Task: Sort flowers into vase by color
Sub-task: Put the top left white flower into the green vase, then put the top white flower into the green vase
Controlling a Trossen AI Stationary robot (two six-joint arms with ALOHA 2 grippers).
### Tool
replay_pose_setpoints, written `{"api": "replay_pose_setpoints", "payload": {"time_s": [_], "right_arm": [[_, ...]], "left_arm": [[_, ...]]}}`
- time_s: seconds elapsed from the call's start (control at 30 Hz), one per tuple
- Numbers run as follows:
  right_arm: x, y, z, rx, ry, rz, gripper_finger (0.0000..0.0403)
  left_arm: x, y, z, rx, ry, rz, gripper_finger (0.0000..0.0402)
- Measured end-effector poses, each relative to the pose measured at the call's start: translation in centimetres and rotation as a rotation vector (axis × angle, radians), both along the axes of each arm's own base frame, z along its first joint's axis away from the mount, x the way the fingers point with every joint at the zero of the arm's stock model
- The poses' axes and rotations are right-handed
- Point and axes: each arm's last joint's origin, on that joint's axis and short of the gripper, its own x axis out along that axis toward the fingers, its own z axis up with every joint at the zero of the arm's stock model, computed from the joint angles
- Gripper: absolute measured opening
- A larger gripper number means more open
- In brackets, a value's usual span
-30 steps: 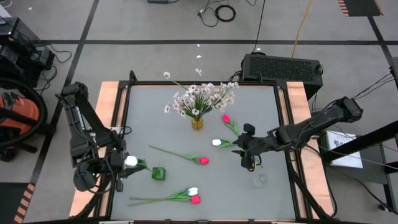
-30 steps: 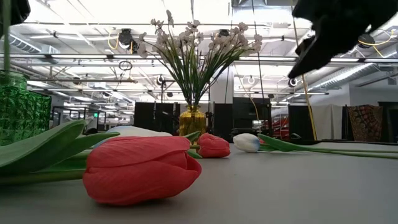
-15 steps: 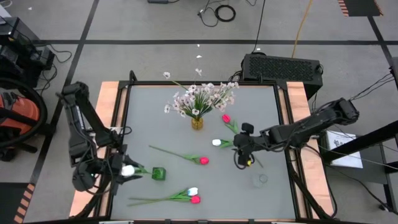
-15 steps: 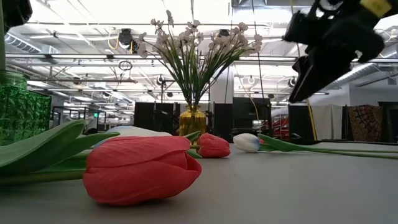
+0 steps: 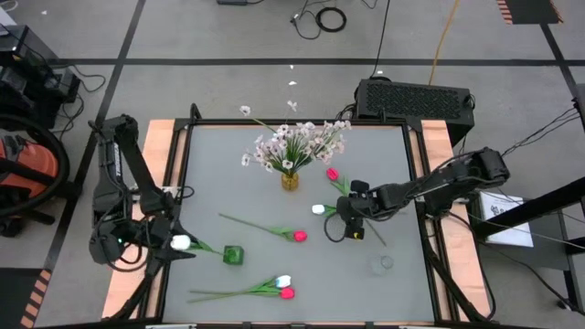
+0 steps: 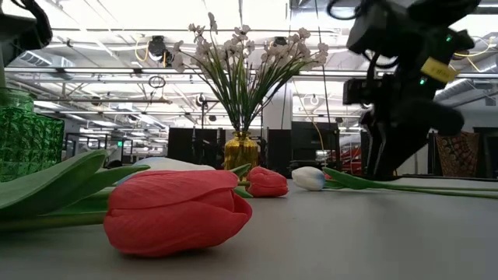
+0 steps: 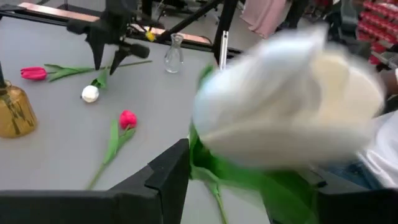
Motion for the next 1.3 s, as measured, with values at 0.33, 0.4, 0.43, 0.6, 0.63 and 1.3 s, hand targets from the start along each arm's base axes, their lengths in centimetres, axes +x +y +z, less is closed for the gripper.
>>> {"api": "replay_pose_setpoints", "payload": {"time_s": [0.33,0.4,0.43,0.6,0.63,1.3], "right_arm": [[0.5,-1.3,-1.3,0.034,0.055,-0.022,0.0101],[0.5,-1.3,-1.3,0.036,0.054,-0.021,0.0083],[0.5,-1.3,-1.3,0.037,0.055,-0.021,0.0074],[0.5,-1.4,-1.3,0.032,0.053,-0.012,0.003],[0.6,-1.4,-1.3,0.031,0.053,-0.008,0.0024],[2.6,-0.7,0.2,0.164,-0.172,0.2,0.0002]], "left_arm": [[-0.7,2.0,1.1,-0.051,-0.003,-0.083,0.0183],[-0.8,2.3,1.3,-0.057,-0.014,-0.084,0.0183],[-0.9,2.6,1.5,-0.06,-0.022,-0.082,0.0183],[-1.2,3.9,2.1,-0.077,-0.062,-0.076,0.0183],[-1.3,4.2,2.3,-0.078,-0.072,-0.077,0.0183],[-1.8,8.3,4.7,0.179,-0.332,0.484,0.0183]]}}
